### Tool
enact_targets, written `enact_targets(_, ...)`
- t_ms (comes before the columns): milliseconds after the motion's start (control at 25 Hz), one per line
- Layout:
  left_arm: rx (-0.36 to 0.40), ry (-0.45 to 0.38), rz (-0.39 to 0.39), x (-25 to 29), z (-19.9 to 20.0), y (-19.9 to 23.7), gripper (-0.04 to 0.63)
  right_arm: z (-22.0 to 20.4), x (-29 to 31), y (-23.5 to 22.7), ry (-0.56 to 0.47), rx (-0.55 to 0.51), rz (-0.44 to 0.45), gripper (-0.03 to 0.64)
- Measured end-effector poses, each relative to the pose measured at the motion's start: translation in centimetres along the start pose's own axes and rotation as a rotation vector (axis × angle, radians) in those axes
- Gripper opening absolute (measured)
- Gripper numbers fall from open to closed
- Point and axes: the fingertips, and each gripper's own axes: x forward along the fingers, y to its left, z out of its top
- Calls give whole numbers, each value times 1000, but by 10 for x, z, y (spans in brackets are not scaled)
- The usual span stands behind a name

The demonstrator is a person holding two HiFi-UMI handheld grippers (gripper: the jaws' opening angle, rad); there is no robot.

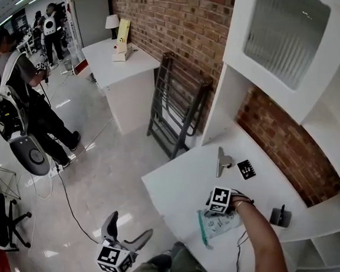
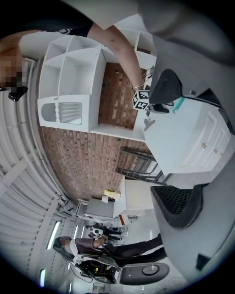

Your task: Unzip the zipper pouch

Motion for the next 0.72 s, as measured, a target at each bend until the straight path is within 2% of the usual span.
enact_targets(120, 0, 11, 15, -1, -2, 6, 557, -1, 5, -2, 37, -46, -10, 202)
enact_targets(240, -7, 19, 23, -1, -6, 10, 557, -2, 7, -6, 46, -101, -65, 165)
enact_targets(320, -8, 16, 19, 2, -5, 8, 557, -1, 8, -9, 34, -134, -112, 138)
enact_targets(400, -6, 12, 7, 5, -3, 3, 557, 4, 9, 0, -6, -162, -119, 108)
enact_targets(440, -3, 11, -1, 7, -2, 1, 557, 5, 10, 5, -22, -168, -116, 49)
enact_targets(520, 4, 14, -21, 11, -1, -4, 557, 4, 11, 13, -34, -183, -137, 34)
enact_targets(640, 2, 36, -72, 16, -4, -16, 557, 2, -3, 22, -50, -218, -237, 21)
enact_targets(720, 3, 58, -110, 20, -7, -25, 557, -1, -17, 30, -105, -199, -306, 17)
